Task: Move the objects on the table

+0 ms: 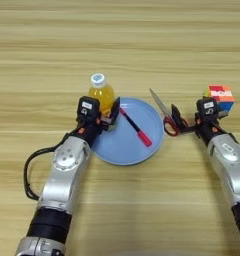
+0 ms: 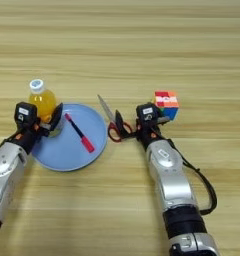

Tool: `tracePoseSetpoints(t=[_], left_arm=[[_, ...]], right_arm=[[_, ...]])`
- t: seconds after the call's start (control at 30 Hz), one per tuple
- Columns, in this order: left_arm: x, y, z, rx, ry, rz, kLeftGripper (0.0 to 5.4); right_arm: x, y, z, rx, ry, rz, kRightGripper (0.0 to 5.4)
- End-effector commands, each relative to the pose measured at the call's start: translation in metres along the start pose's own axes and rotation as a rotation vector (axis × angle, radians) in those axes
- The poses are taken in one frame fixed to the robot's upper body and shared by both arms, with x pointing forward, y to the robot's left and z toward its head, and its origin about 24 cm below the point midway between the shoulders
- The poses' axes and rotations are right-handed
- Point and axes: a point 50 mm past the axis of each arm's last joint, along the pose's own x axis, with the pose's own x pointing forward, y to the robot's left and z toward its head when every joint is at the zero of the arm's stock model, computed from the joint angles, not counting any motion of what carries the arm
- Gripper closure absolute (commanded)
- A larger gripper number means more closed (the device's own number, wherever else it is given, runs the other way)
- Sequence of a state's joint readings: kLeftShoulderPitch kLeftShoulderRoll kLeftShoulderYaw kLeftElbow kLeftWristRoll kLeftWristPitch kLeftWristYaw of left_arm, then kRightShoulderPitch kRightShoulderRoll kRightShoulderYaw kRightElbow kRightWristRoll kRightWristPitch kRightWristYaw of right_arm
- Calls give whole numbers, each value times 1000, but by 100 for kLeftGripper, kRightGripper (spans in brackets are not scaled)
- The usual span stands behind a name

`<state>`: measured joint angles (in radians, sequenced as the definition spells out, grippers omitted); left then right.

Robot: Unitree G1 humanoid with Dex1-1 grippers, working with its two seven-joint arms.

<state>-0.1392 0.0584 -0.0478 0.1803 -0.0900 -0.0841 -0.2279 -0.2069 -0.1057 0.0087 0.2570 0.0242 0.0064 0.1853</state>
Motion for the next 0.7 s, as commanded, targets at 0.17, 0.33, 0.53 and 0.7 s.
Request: tracePoseSetpoints(t=[0.17,0.33,0.53,0.7], left_arm=[[9,14,30,14,-127,41,204],[10,23,38,-6,-163,65,204],[9,36,45,0,-193,114,204],[8,49,49,40,-203,169,204]], right_arm=[[2,0,3,-4,-12,0,0],[3,0,2,-4,-9,2,0],[3,1,2,-4,-7,3,0],[3,2,2,-5,-7,4,0]])
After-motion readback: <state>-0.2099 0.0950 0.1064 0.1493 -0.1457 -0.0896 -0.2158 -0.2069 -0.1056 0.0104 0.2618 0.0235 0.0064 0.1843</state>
